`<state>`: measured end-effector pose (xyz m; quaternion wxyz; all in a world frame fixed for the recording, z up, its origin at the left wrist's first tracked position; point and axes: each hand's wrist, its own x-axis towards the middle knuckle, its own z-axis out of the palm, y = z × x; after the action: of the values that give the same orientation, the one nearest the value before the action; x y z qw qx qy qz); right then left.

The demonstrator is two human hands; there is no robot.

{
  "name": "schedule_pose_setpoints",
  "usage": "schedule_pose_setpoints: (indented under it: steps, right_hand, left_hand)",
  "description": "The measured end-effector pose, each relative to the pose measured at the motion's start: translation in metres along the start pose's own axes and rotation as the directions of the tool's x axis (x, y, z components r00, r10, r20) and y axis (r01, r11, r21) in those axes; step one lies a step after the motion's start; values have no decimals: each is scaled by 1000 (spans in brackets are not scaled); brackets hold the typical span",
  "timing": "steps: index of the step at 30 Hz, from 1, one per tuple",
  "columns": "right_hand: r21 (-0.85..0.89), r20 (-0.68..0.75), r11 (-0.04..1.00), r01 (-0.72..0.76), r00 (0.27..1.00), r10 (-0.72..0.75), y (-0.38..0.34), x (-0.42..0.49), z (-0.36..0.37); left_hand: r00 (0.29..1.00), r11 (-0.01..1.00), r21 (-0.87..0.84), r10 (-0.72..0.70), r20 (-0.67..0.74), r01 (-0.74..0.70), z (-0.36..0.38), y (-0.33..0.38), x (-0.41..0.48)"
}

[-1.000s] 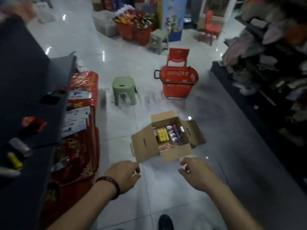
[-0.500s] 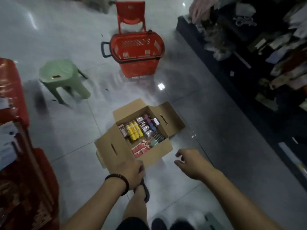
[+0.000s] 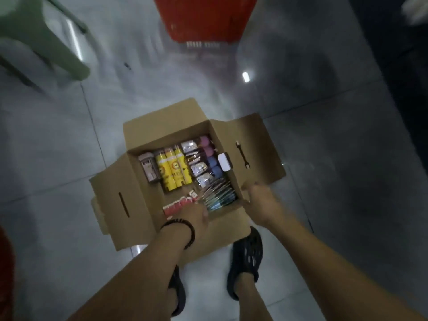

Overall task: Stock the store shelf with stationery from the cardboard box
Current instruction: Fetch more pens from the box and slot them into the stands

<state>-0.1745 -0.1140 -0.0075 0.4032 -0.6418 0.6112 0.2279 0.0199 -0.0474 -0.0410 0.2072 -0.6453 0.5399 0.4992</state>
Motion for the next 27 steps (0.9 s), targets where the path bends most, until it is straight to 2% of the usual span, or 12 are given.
schedule_pose_setpoints:
  steps: [4, 9, 11, 17, 24, 27]
  right_hand:
    - [43, -8, 999, -7, 1000, 8, 22, 80, 29]
    - [220, -54, 974, 56, 998, -45, 45, 130, 66]
    - [288, -66, 955, 78, 996, -61, 50, 137, 73]
    - [314, -69, 935, 162, 987, -147, 62, 144, 72]
    - [339, -72, 926, 164, 986, -149, 62, 146, 72]
    - [333, -94, 929, 159, 986, -135, 61, 145, 75]
  left_hand:
    - [999, 1000, 10, 7, 37, -8, 45, 0, 99]
    - [982, 1000, -8, -7, -188, 6, 85, -11, 182]
    - [972, 1000, -8, -6, -233, 4, 97, -14, 204]
    - [931, 999, 28, -27, -363, 39, 124, -13, 230]
    - [958, 988, 145, -10, -287, 54, 130, -2, 234]
    - [971, 977, 212, 45, -233, 5, 127, 0, 239]
